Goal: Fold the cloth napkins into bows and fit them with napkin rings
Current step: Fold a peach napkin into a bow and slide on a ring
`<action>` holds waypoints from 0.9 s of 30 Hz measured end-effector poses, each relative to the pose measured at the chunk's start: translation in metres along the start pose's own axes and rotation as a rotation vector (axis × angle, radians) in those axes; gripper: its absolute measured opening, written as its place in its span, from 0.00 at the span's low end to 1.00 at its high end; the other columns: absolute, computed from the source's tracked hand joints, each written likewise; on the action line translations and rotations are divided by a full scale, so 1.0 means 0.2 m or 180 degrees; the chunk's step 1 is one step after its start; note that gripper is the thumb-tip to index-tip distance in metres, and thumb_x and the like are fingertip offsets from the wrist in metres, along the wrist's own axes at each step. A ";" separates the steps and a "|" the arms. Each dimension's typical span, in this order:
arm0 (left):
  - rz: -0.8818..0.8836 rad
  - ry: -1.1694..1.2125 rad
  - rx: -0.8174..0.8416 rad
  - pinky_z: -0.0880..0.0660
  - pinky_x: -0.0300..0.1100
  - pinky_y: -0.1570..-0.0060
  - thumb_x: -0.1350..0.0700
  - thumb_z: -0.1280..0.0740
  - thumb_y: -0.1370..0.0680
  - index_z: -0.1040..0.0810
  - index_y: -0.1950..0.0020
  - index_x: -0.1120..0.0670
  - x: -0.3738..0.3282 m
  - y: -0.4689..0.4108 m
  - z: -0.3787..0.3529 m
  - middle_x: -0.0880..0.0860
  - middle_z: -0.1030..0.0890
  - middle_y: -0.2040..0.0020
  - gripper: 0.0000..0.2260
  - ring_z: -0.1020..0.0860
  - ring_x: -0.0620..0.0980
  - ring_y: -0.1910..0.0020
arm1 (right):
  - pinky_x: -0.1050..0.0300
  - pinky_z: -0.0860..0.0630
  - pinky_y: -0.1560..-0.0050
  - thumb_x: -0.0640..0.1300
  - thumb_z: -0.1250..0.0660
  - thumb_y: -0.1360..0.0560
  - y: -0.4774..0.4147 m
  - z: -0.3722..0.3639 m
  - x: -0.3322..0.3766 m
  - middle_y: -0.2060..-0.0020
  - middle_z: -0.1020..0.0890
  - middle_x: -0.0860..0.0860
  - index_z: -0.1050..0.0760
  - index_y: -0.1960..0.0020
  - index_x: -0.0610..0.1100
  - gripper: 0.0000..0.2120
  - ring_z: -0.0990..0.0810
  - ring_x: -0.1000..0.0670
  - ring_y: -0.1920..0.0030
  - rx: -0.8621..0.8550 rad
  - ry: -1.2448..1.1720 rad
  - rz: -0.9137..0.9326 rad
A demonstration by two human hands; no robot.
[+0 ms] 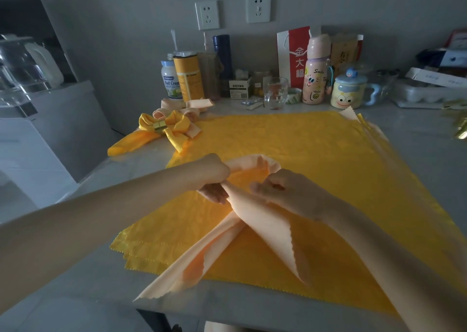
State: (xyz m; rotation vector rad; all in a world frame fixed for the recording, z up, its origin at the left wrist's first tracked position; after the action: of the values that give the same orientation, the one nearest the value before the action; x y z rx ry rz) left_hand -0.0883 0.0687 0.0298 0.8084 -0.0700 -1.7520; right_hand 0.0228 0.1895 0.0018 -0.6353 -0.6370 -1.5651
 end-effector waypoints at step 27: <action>-0.1431 -0.1085 0.1055 0.29 0.36 0.64 0.59 0.35 0.24 0.25 0.66 0.54 -0.29 -0.20 -0.12 0.49 0.24 0.67 0.10 0.26 0.46 0.66 | 0.65 0.34 0.61 0.48 0.39 0.21 0.05 -0.10 0.08 0.60 0.28 0.54 0.34 0.56 0.48 0.07 0.29 0.54 0.58 -0.0804 0.1036 0.0681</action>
State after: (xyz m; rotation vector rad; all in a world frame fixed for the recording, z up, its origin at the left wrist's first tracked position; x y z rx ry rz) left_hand -0.1027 0.1423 0.0226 0.7920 -0.4456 -2.3340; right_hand 0.0308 0.1641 -0.0003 -0.5960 -0.1235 -1.5143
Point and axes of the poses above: each hand's wrist, its own y-axis away from the middle knuckle, its own z-axis out of the back of the hand, x = y × z, the point moved 3 cm from there along -y, towards the middle knuckle
